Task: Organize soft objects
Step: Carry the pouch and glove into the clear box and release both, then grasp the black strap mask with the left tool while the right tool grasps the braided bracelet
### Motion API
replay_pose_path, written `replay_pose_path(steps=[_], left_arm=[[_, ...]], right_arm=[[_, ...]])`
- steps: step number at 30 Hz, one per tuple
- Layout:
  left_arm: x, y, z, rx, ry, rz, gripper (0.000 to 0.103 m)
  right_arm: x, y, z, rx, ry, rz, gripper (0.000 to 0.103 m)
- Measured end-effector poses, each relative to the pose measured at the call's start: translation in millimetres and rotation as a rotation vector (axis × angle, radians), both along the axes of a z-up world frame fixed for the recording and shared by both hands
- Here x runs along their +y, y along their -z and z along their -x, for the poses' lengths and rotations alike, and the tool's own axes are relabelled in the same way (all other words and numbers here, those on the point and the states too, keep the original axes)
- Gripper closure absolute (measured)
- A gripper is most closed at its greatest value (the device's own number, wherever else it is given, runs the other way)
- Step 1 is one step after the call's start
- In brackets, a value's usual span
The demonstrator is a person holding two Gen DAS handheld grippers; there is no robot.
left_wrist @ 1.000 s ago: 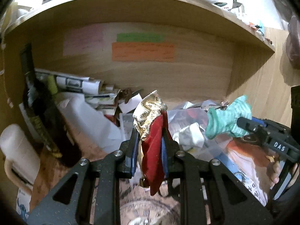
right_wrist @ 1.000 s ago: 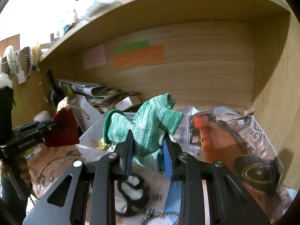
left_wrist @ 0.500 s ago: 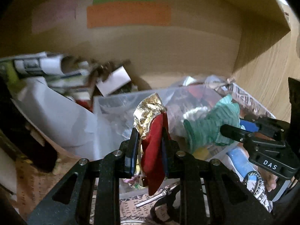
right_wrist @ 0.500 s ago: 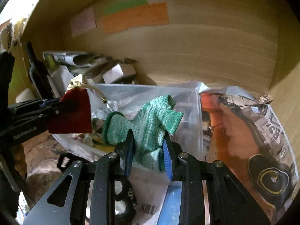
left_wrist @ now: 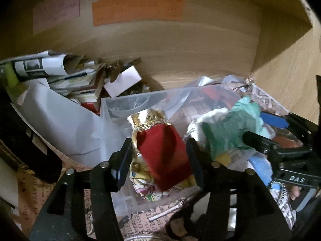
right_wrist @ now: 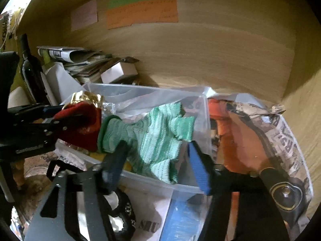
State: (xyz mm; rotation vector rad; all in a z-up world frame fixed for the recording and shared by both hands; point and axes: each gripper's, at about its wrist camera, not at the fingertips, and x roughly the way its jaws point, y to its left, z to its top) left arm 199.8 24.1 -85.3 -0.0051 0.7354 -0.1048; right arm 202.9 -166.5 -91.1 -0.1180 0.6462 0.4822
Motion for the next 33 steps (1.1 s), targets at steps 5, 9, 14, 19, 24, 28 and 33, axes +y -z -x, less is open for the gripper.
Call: replay_pose_path(steps=[5, 9, 14, 19, 24, 28, 33], left_arm=[[1, -19, 19, -0.067, -0.015, -0.003, 0.035], [2, -33, 36, -0.118, -0.016, 0.007, 0.023], [0, -39, 61, -0.154, -0.012, -0.002, 0.004], [-5, -27, 78, -0.107, 0.013, -0.004, 0.003], [-12, 3, 92, -0.011, 0.041, -0.005, 0.002], [-19, 27, 95, 0.058, 0.053, -0.012, 0.002], [-26, 47, 89, 0.131, 0.064, 0.035, 0.002]], right_arm=[[-5, -9, 7, -0.039, 0.014, 0.001, 0.023], [-14, -17, 16, -0.065, 0.023, -0.001, 0.020], [-29, -20, 35, -0.062, 0.021, -0.028, 0.017], [-40, -11, 60, -0.044, 0.012, -0.026, 0.015], [-46, 13, 77, 0.043, 0.001, -0.024, 0.015], [-48, 35, 84, 0.123, -0.006, -0.010, 0.015], [-39, 50, 96, 0.166, -0.046, 0.012, 0.014]])
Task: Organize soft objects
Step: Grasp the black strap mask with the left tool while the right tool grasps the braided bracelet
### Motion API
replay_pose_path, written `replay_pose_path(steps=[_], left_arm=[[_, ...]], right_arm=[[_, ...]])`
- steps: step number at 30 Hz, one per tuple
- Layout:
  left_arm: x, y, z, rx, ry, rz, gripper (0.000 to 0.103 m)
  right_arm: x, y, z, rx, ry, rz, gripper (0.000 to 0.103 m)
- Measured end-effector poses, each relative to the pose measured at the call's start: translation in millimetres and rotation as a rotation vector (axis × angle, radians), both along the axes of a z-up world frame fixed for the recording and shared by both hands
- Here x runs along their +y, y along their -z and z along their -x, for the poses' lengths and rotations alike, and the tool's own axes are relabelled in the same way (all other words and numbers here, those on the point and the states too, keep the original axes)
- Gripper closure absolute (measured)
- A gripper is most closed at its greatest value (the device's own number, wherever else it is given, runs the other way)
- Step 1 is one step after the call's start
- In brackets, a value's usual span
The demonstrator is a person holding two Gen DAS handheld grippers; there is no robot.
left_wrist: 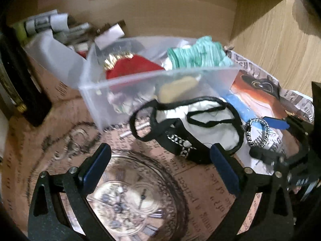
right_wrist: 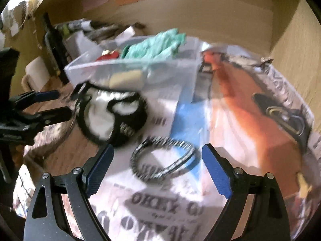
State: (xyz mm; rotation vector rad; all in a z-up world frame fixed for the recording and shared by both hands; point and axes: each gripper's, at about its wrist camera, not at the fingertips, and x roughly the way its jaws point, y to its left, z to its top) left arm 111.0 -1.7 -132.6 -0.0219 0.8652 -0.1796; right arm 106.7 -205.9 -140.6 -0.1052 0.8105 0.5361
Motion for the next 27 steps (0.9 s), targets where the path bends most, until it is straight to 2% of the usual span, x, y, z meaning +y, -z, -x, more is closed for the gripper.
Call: replay_pose_path(steps=[3, 7, 9, 11, 14, 17, 20, 22, 27], left_arm=[[-4, 5, -6, 0.025, 0.000, 0.033, 0.006], [-15, 12, -18, 0.062, 0.033, 0.043, 0.022], [-19, 14, -23, 0.072, 0.043, 0.057, 0.027], [-20, 16, -27, 0.082, 0.049, 0.076, 0.041], [-22, 16, -31, 0.083, 0.054, 0.100, 0.053], [-24, 14, -28, 0.065, 0.065, 0.094, 0.067], [-27, 8, -18, 0.027, 0.060, 0.062, 0.073], [-25, 2, -11, 0.008, 0.059, 0.063, 0.075], [-12, -20, 6, -0.058, 0.042, 0.060, 0.083]], right_arm=[[6, 2, 2, -0.015, -0.007, 0.026, 0.014], [5, 4, -1, -0.012, -0.009, 0.023, 0.015], [6, 6, -2, -0.028, 0.006, 0.043, 0.026], [7, 7, -2, -0.041, 0.013, 0.054, 0.034], [4, 7, -2, -0.045, 0.026, 0.042, 0.049], [-1, 6, -3, -0.047, 0.046, 0.031, 0.066], [-7, 5, -5, -0.043, 0.065, 0.014, 0.083], [-12, 5, -6, -0.037, 0.070, -0.002, 0.087], [-16, -4, -3, -0.060, 0.079, -0.025, 0.088]])
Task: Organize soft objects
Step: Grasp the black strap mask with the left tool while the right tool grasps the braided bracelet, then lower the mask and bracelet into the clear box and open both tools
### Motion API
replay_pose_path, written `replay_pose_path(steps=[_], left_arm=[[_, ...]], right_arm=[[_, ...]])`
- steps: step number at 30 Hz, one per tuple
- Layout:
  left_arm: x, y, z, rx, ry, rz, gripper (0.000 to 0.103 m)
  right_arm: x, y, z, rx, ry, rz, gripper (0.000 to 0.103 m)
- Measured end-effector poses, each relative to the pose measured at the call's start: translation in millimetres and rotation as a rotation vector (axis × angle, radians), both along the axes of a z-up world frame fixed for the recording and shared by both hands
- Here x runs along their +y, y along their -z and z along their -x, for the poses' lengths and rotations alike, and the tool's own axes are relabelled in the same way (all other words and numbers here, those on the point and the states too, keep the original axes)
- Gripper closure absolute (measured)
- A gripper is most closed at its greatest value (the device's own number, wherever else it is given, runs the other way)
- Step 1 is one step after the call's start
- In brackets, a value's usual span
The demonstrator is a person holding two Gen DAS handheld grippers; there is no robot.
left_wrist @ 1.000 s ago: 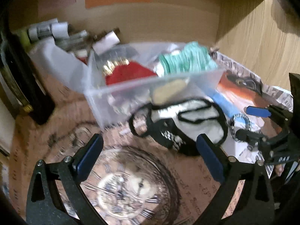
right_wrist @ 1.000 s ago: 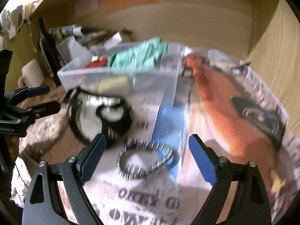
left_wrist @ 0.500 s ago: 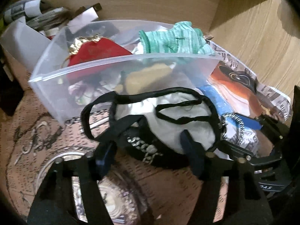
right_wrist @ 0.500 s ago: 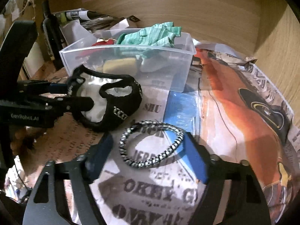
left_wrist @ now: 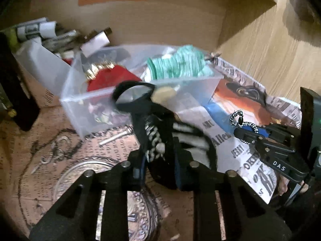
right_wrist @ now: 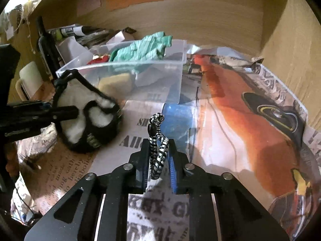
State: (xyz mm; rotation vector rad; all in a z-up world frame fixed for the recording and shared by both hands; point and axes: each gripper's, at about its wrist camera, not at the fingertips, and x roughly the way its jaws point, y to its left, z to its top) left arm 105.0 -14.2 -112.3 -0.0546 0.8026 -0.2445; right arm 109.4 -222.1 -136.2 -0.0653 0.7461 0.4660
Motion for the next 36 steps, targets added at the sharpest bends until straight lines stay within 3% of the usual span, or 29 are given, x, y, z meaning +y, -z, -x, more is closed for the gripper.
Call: replay_pose_path(steps=[13, 25, 31, 36], left_arm=[[17, -56, 1, -0.165, -0.030, 0.023, 0.086], [27, -106, -34, -0.308, -0.062, 0.002, 0.086], [21, -103, -67, -0.333, -0.089, -0.062, 0.086], [20, -87, -102, -0.292, -0.092, -0.036, 0.086]], right_arm=[[3, -55, 1, -0.164, -0.016, -0.064, 0.088], [33, -97, -30, -0.275, -0.069, -0.106, 0.088], [58, -104, -59, -0.284, -0.105, -0.074, 0.087], [81, -101, -86, -0.254, -0.118, -0.037, 0.087]])
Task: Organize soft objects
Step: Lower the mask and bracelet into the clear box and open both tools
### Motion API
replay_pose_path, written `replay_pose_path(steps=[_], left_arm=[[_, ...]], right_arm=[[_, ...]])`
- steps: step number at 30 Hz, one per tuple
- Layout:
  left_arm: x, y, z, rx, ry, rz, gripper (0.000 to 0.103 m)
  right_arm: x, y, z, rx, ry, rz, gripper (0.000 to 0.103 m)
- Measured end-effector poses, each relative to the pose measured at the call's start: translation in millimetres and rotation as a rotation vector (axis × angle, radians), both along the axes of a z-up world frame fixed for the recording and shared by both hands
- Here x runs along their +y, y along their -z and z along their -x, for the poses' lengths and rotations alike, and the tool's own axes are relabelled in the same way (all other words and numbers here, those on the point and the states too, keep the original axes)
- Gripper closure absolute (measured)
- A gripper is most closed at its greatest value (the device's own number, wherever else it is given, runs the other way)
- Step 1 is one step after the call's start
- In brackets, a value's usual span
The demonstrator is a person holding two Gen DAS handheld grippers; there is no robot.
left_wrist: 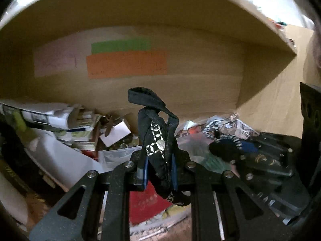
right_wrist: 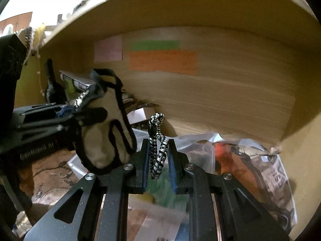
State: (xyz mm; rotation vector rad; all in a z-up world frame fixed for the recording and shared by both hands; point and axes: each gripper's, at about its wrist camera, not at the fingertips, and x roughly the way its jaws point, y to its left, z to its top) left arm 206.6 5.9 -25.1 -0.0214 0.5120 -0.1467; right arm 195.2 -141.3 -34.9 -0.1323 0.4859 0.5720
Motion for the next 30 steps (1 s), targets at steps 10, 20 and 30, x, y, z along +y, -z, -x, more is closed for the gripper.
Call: replay_pose_path(steps=[10, 20, 30], left_arm=[[7, 48, -58, 0.167, -0.011, -0.006, 0.086], [22, 65, -45, 0.268, -0.036, 0.033, 0.073], [24, 13, 4, 0.078, -0.064, 0.023, 0.043]], right_arm=[[22, 37, -45, 0.122, 0.005, 0.059, 0.087], [24, 51, -54, 0.190, 0.007, 0.093, 0.053], [9, 11, -31, 0.102, 0.010, 0.025, 0.042]])
